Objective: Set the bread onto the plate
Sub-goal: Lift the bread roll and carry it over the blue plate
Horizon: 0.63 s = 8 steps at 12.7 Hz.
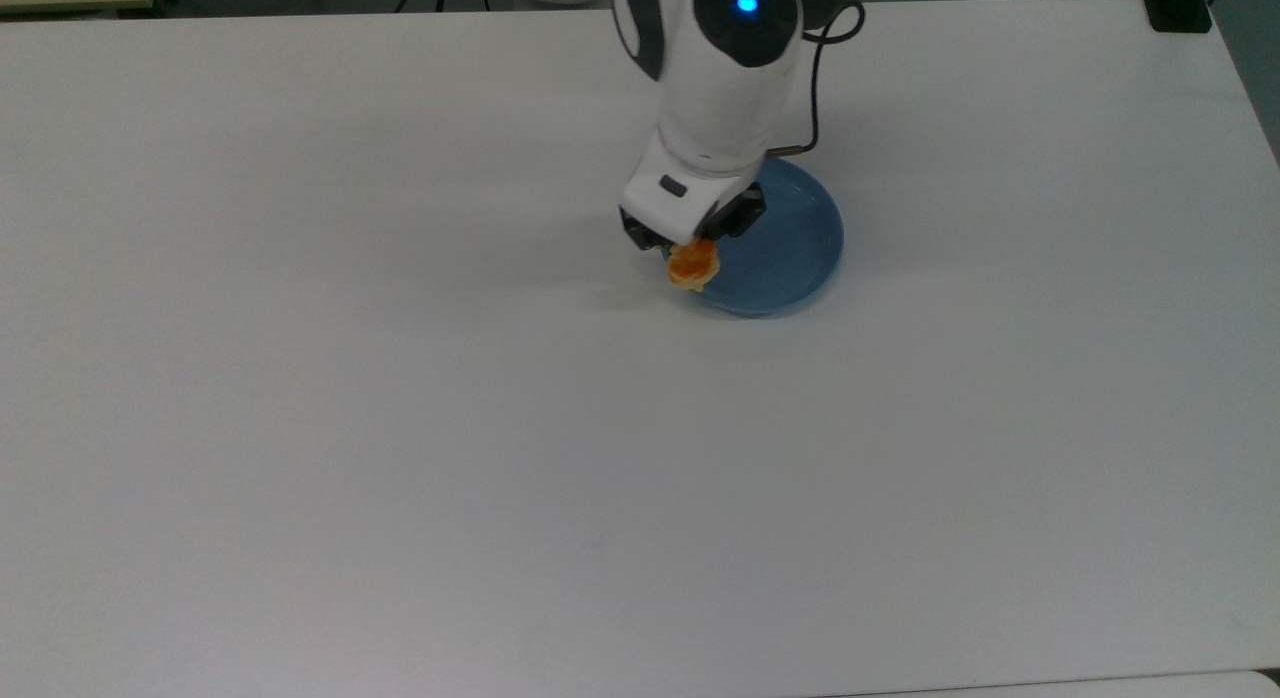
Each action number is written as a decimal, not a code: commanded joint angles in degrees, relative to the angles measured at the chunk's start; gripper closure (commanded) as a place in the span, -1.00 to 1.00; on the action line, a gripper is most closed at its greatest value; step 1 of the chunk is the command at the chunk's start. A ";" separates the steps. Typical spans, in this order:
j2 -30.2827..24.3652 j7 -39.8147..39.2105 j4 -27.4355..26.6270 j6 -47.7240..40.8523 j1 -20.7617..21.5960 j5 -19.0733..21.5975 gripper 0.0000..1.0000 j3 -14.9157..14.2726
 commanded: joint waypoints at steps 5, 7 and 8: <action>-2.10 19.27 -8.37 8.43 5.73 -0.51 0.49 -0.30; -1.23 21.91 -8.29 9.93 6.52 -0.68 0.35 -0.30; -1.14 21.92 -8.29 9.93 6.61 -0.77 0.07 -0.30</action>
